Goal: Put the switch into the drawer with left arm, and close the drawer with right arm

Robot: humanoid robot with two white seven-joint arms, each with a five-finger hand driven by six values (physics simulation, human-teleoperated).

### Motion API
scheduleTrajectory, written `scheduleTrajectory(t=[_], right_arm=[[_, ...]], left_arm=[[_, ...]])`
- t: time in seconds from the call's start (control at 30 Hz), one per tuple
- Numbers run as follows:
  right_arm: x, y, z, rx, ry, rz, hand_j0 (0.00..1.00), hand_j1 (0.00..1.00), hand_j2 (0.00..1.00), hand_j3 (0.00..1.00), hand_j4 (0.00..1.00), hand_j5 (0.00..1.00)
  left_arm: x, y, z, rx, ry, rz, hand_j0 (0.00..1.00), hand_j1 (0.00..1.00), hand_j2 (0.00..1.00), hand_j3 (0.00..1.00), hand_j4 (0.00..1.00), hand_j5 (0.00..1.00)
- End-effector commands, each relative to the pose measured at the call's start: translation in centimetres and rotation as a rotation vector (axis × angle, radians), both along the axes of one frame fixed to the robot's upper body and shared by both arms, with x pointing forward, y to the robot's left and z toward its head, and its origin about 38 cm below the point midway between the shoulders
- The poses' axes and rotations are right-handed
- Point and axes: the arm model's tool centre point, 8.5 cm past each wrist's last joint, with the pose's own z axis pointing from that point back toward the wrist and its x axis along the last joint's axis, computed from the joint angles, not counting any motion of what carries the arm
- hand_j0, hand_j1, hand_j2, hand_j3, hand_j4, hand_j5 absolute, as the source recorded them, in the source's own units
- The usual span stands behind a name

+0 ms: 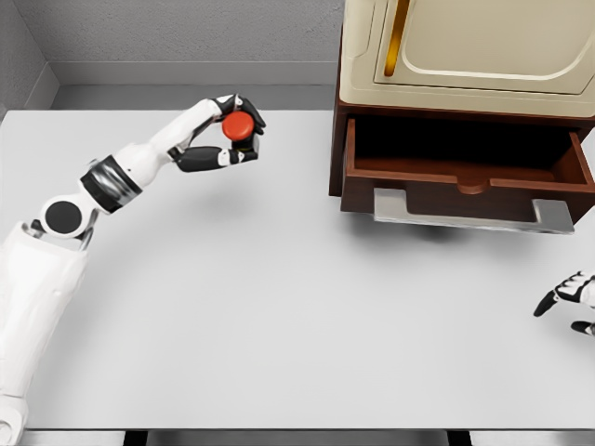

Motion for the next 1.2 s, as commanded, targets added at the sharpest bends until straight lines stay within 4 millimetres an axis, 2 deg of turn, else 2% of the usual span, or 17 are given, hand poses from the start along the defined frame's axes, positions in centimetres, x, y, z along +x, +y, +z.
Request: scheduleTrajectory(t=[0.0,0.17,0.27,0.37,0.7,0.8,0.83,1.17], right_arm=[[0.0,0.1,-0.1,0.002,0.011,0.005,0.62,0.62,0.62,0.62,0.62,0.62],[0.3,0.2,0.2,0.003,-0.002,0.006,0.63,0.63,0.63,0.63,0.63,0.63],[0.1,0.5,-0.4,0.007,0.016,0.014,0.64,0.64,0.64,0.64,0.64,0.64],[0.5,0.5,0.1,0.006,0.000,0.017,0.64,0.64,0.64,0.64,0.64,0.64],[0.4,0.7,-0.2,0.006,0.013,0.025,0.65,0.65,0.65,0.65,0.65,0.65],[0.3,0.9,-0.5,0.009,0.022,0.028,0.65,0.65,0.65,0.65,0.65,0.65],[0.3,0.9,-0.6,0.009,0.026,0.030,0.65,0.65,0.65,0.65,0.65,0.65],[1.4,1.1,0.7,0.009,-0.025,0.036,0.65,0.65,0.65,0.65,0.65,0.65]], left_arm=[[-0.3,-0.9,0.7,-0.021,-0.019,-0.022,0.35,0.35,0.35,0.35,0.35,0.35],[-0.9,-2.0,2.2,-0.025,-0.061,-0.058,0.35,0.35,0.35,0.35,0.35,0.35],[-1.2,-2.5,2.7,-0.028,-0.078,-0.072,0.35,0.35,0.35,0.35,0.35,0.35],[-1.3,-3.4,2.9,-0.042,-0.084,-0.089,0.35,0.35,0.35,0.35,0.35,0.35],[-1.6,-8.4,3.9,-0.104,-0.097,-0.181,0.35,0.35,0.35,0.35,0.35,0.35],[-1.7,-8.8,4.0,-0.108,-0.100,-0.192,0.35,0.35,0.35,0.35,0.35,0.35],[-1.7,-9.6,4.4,-0.104,-0.107,-0.210,0.35,0.35,0.35,0.35,0.35,0.35],[-2.0,-14.1,5.5,-0.038,-0.175,-0.250,0.35,0.35,0.35,0.35,0.35,0.35]])
